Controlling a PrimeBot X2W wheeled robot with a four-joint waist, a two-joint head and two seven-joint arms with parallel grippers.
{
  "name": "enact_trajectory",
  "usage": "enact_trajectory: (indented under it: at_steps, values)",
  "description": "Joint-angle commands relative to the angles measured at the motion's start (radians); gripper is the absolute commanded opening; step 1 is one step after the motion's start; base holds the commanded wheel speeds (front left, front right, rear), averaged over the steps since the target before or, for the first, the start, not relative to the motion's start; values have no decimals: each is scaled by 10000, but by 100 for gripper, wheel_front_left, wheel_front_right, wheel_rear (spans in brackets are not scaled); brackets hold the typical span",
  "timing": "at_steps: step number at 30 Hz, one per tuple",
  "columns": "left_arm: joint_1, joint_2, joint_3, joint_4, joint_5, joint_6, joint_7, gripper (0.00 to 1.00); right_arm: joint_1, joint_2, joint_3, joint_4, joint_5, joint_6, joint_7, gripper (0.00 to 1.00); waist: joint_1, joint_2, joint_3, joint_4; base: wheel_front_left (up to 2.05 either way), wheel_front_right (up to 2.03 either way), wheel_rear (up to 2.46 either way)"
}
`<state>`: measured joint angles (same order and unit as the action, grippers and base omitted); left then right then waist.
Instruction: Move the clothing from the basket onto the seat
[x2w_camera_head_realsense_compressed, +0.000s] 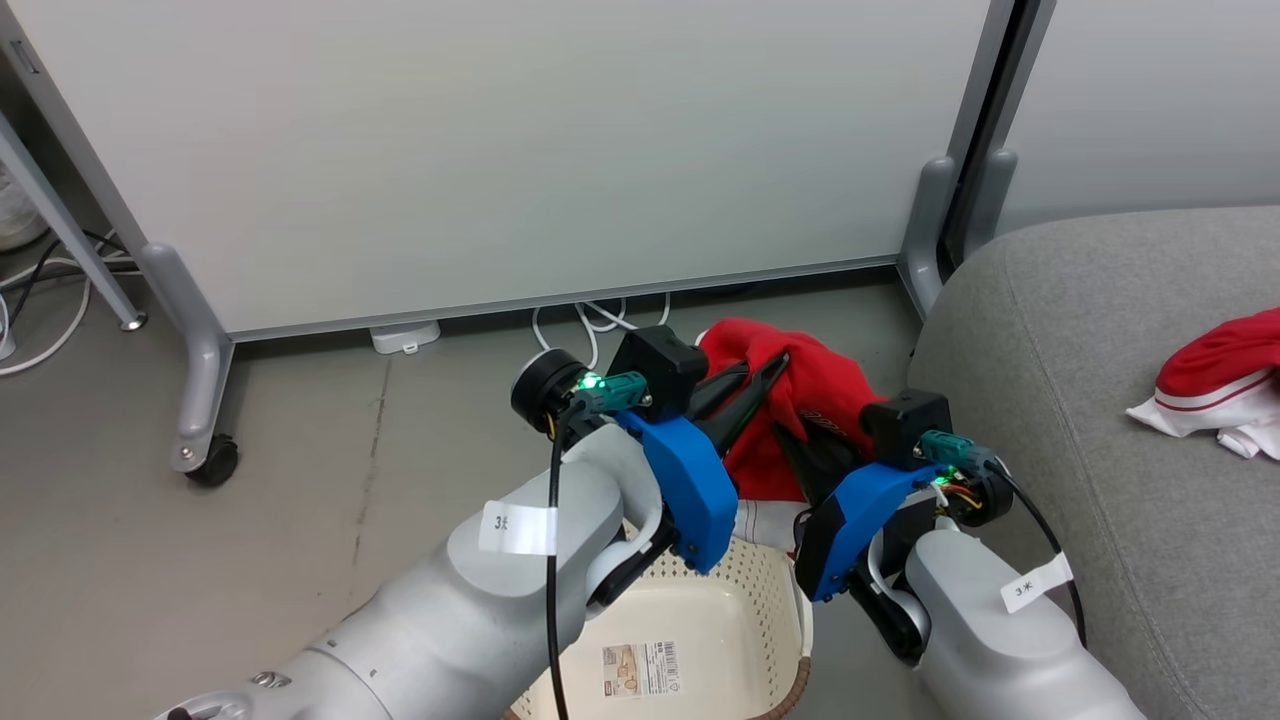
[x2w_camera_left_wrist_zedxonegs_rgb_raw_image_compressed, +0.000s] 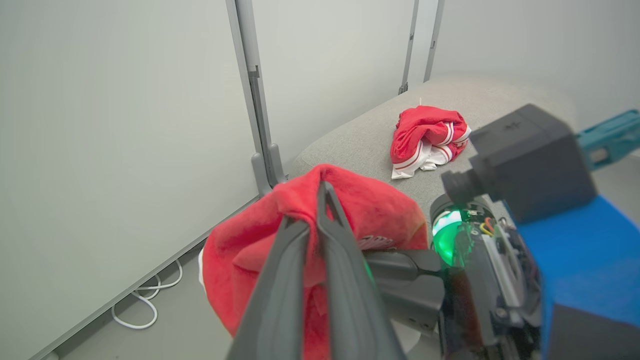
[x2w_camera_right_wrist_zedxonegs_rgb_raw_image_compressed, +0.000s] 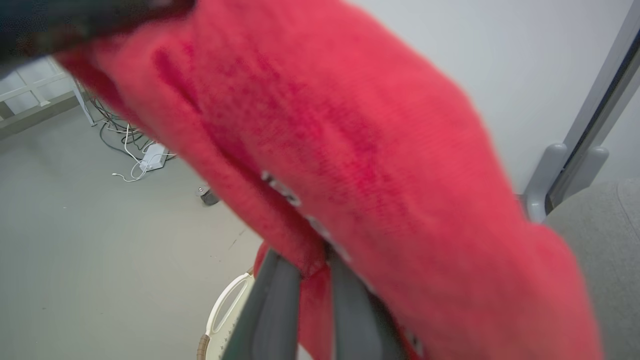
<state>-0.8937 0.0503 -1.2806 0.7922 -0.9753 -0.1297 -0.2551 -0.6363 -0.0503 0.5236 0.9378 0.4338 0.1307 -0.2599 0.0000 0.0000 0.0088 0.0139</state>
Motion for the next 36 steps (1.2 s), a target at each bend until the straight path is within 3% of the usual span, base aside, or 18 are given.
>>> enact_trajectory:
  at_steps: [1,7,22,30,36]
  values:
    - [-114,3,-27,37,24,-12,-67,100,31,0,52,-43,81,1,-72,0,0,0,9,-34,0,0,0]
    - [267,14,977,-216,706,81,-109,100,56,0,188,-299,62,1,-66,0,0,0,60,-81,0,0,0]
    - [4298,1408,5527,-3520,4413,78,-112,100,289,0,-275,-1055,-592,1,-67,0,0,0,236,-200,0,0,0]
    - [6523,1544,7628,-4919,5922,78,-109,100,462,0,-459,-1411,-814,1,-67,0,0,0,224,-370,0,0,0]
    - [7466,1424,8691,-5310,6563,57,-105,100,544,0,-638,-1503,-959,1,-36,0,0,0,224,-444,0,0,0]
